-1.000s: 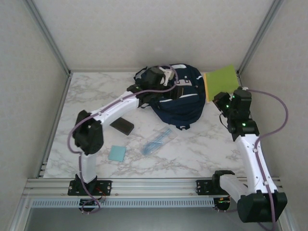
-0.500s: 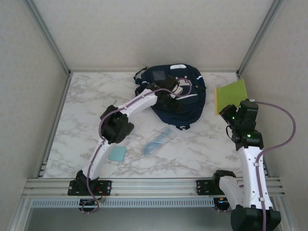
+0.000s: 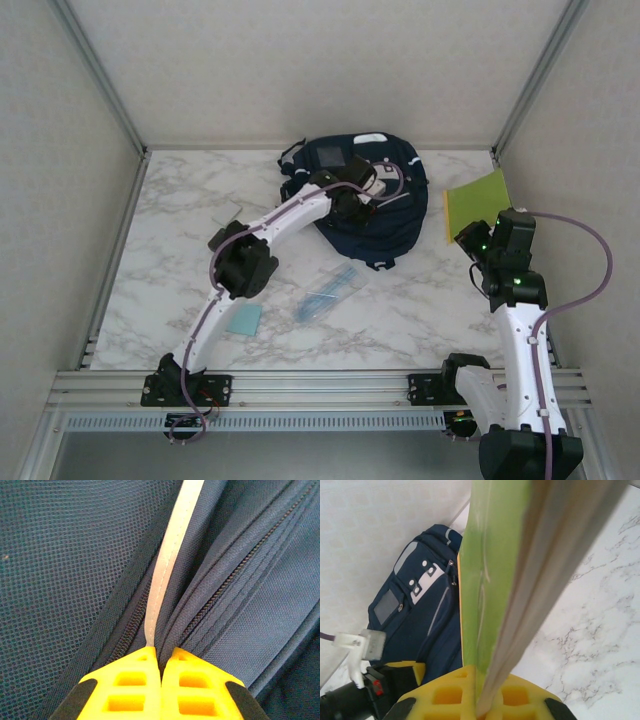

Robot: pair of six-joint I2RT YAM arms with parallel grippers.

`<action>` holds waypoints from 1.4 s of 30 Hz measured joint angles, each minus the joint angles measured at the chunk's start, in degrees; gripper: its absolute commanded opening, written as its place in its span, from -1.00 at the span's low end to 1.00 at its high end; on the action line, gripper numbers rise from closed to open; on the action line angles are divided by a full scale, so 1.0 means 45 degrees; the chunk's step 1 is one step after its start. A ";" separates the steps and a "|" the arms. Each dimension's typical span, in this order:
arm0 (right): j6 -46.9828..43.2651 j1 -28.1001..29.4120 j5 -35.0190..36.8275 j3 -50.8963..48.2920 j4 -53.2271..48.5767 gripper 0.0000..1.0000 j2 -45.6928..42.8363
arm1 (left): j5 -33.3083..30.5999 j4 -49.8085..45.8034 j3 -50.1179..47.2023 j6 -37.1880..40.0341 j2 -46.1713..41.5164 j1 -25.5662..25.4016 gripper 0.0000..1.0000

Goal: Pack books, pencil case, and school supplies into a backpack

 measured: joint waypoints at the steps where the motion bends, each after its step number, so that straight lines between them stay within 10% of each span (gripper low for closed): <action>1: 0.0000 0.0000 0.0000 -0.0010 -0.0024 -1.00 0.0000 | 0.0321 0.0049 0.0005 -0.0340 -0.0087 0.0136 -1.00; 13: 0.1967 0.0024 -0.2691 -0.2477 0.2603 -1.00 0.0806 | 0.3444 0.2040 0.0369 -0.4823 -0.1127 0.1962 -1.00; 24: 0.5095 0.2924 -0.4546 -0.2351 0.8660 -1.00 0.6271 | 0.3691 0.2516 0.0408 -0.5984 -0.1127 0.1914 -1.00; 39: 0.7189 0.4493 -0.2880 0.0233 1.4994 -1.00 1.3124 | 0.3672 0.2793 0.0529 -0.6475 -0.1127 0.1554 -1.00; 42: 0.7723 0.4629 -0.2812 0.0971 1.5650 -0.64 1.4090 | 0.3662 0.2968 0.0520 -0.6635 -0.1127 0.1404 -1.00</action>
